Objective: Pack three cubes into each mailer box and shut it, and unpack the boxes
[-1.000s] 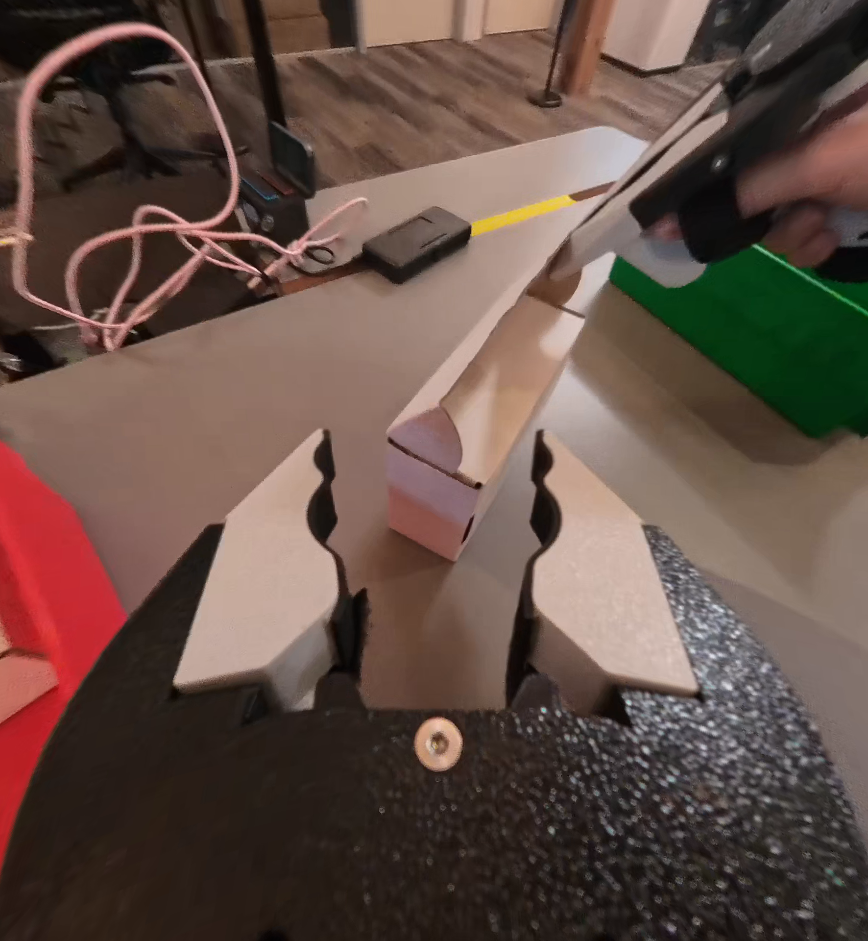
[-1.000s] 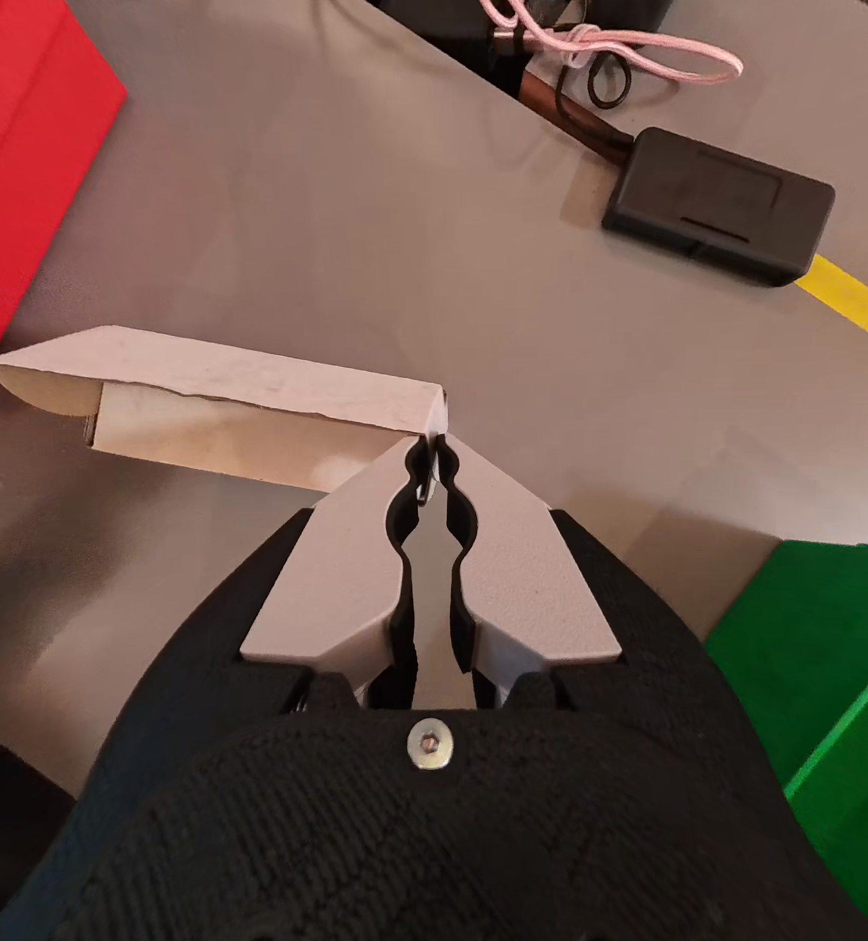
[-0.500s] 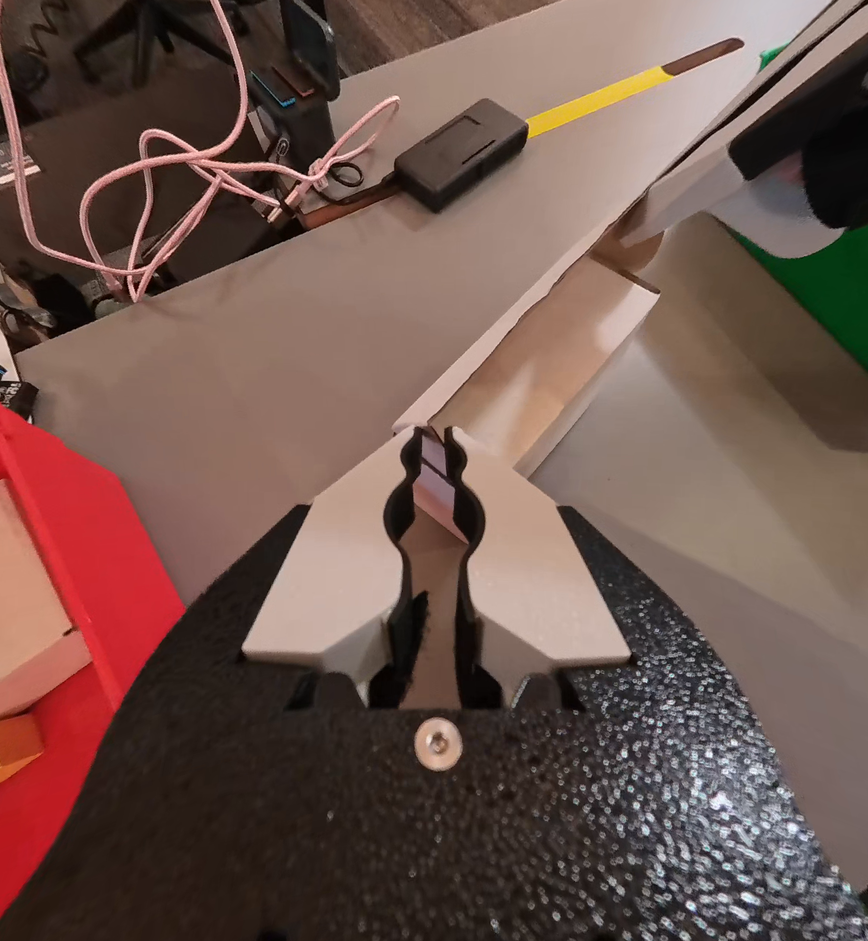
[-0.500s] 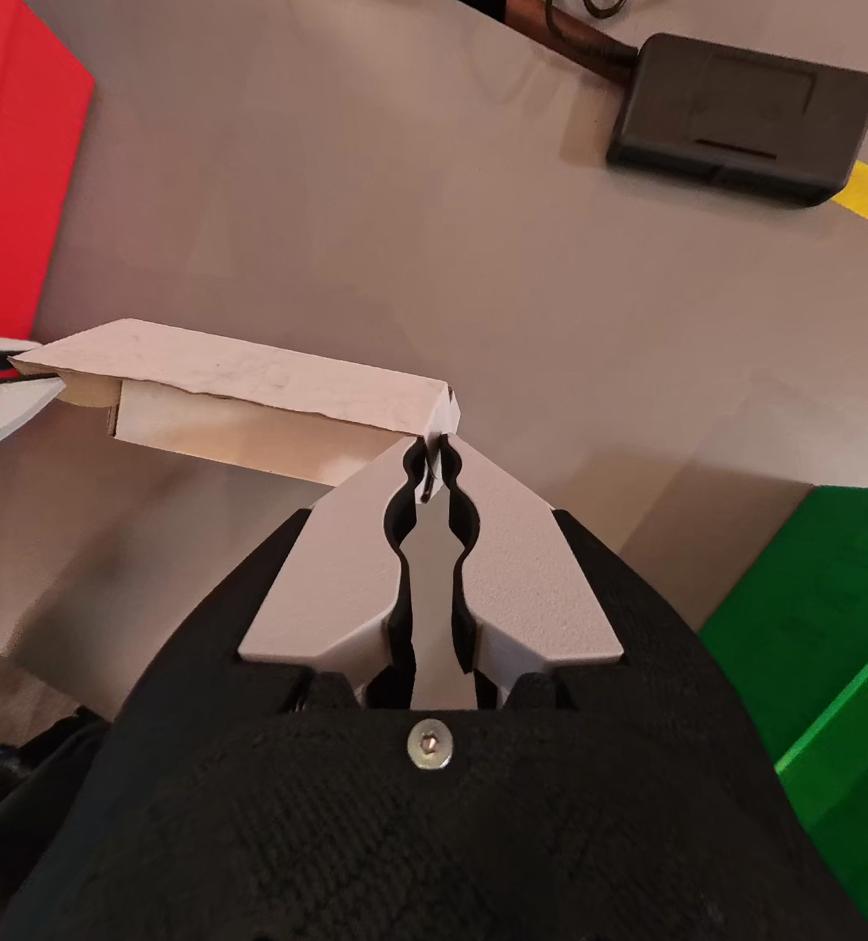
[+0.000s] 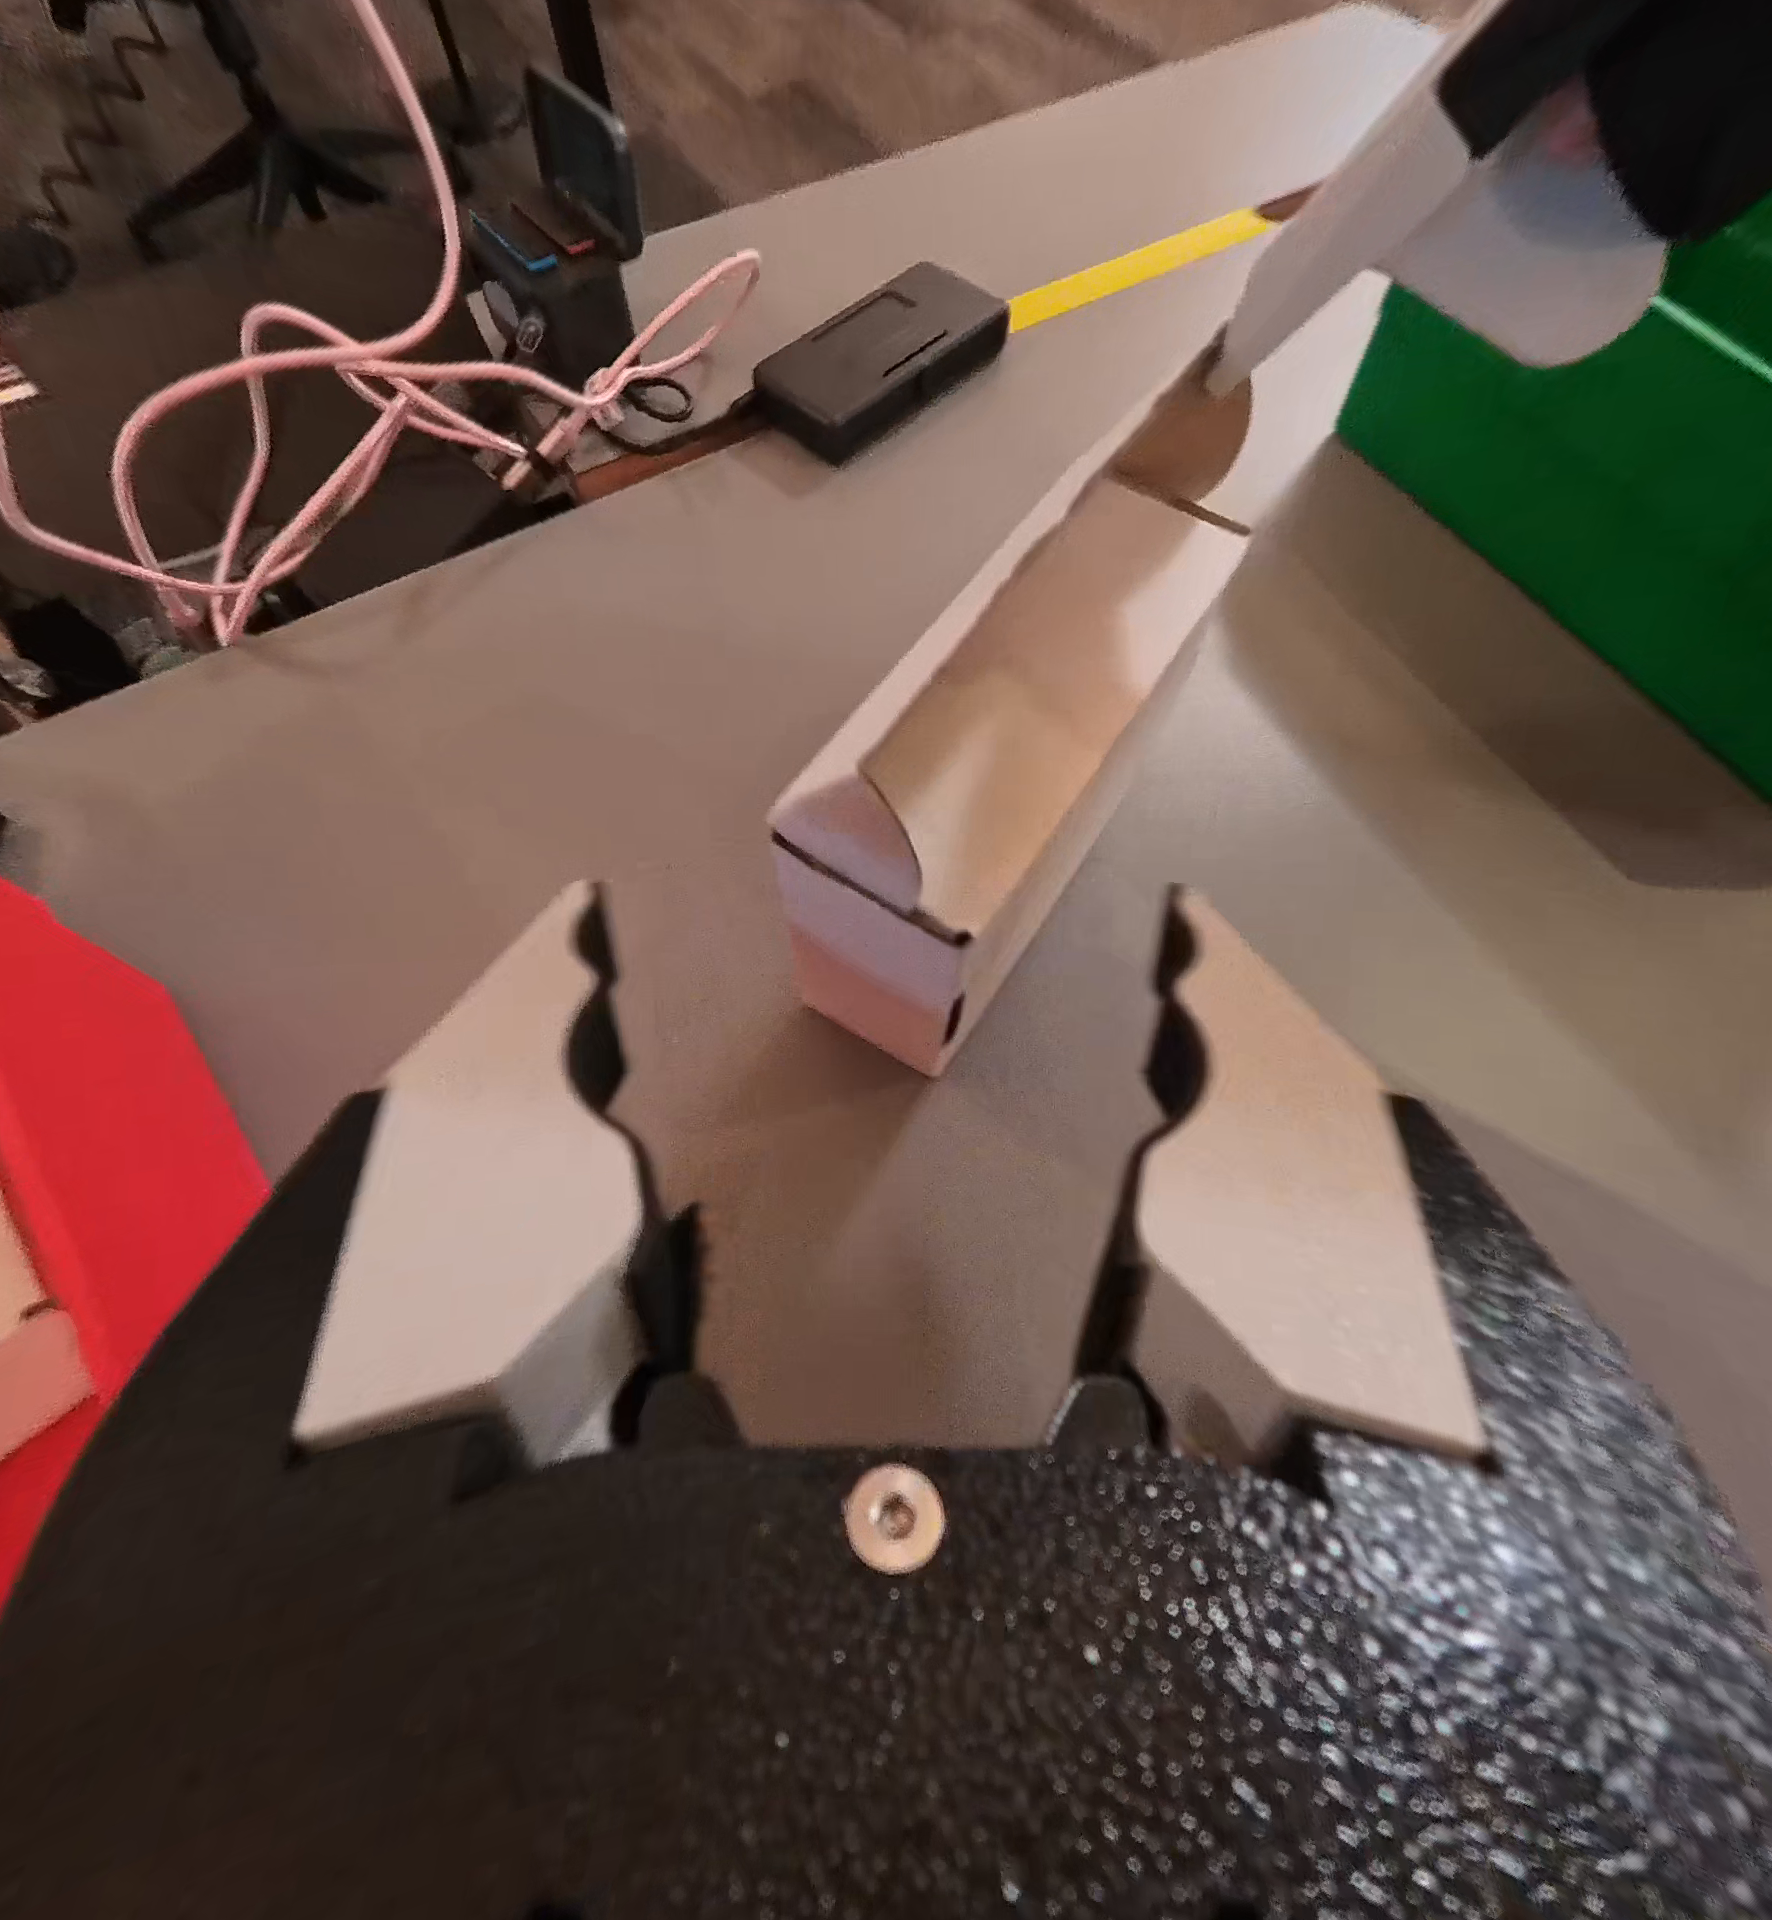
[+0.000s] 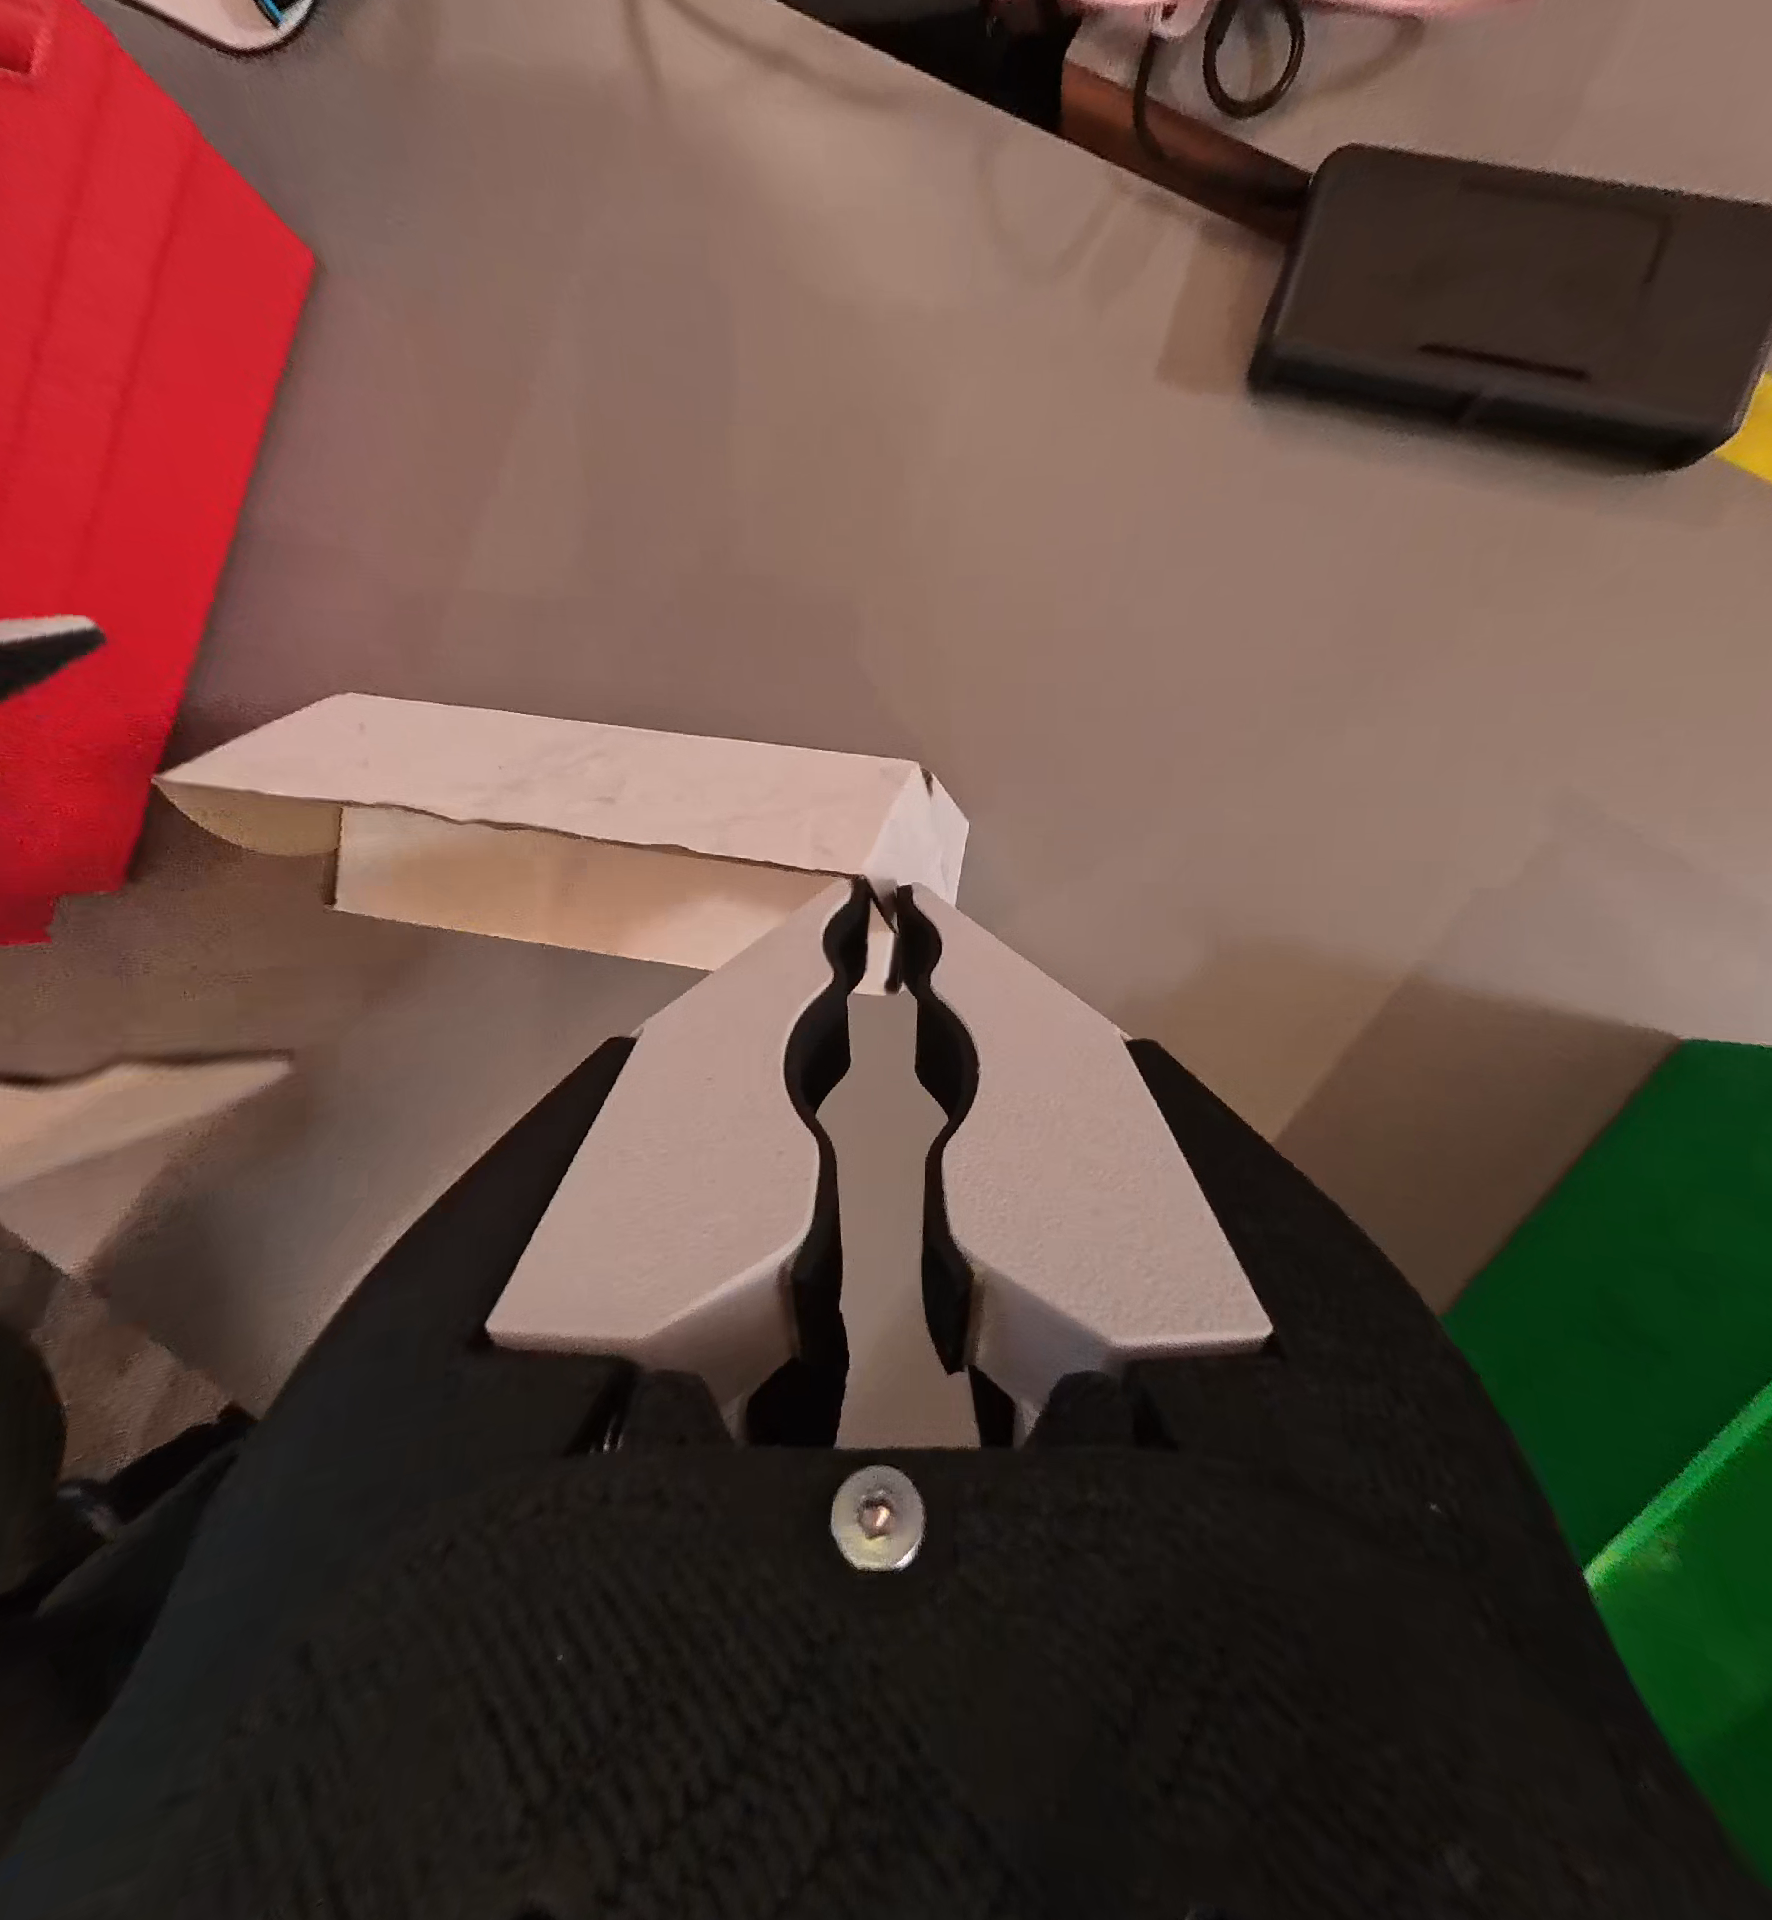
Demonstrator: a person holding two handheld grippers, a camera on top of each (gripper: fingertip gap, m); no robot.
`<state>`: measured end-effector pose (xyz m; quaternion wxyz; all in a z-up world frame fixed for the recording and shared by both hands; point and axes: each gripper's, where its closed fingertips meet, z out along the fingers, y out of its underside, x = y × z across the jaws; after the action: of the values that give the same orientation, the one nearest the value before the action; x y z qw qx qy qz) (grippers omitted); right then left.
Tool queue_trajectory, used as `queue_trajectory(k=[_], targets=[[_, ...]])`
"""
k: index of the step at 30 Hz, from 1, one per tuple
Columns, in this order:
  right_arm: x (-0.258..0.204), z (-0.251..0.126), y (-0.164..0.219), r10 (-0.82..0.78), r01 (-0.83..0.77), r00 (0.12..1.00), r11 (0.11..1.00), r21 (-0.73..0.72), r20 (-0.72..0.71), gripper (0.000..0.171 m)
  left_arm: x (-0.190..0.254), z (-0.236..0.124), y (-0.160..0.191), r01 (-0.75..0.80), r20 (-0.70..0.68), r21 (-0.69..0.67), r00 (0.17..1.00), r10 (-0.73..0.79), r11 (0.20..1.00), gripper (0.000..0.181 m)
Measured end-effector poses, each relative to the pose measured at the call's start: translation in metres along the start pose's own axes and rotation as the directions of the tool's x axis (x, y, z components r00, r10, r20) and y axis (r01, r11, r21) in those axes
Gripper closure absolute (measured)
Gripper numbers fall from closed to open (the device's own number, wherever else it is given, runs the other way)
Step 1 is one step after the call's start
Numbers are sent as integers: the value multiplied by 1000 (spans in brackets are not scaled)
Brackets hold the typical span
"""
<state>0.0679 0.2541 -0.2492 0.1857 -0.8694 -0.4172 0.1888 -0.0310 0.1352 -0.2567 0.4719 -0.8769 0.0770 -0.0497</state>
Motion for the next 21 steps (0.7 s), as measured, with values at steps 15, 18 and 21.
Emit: queue_trajectory(k=[15,18,21], targets=[[5,13,0,-271,284,955,953,107,-116,170,8,81,37,-183,-148,134,968,203,974,97],[7,11,0,-308,321,935,946,51,-176,171,10,82,36,-223,-128,140,962,241,965,108],[6,11,-2,-255,260,954,965,16,-159,171,9,82,38,-181,-154,89,969,193,979,110]])
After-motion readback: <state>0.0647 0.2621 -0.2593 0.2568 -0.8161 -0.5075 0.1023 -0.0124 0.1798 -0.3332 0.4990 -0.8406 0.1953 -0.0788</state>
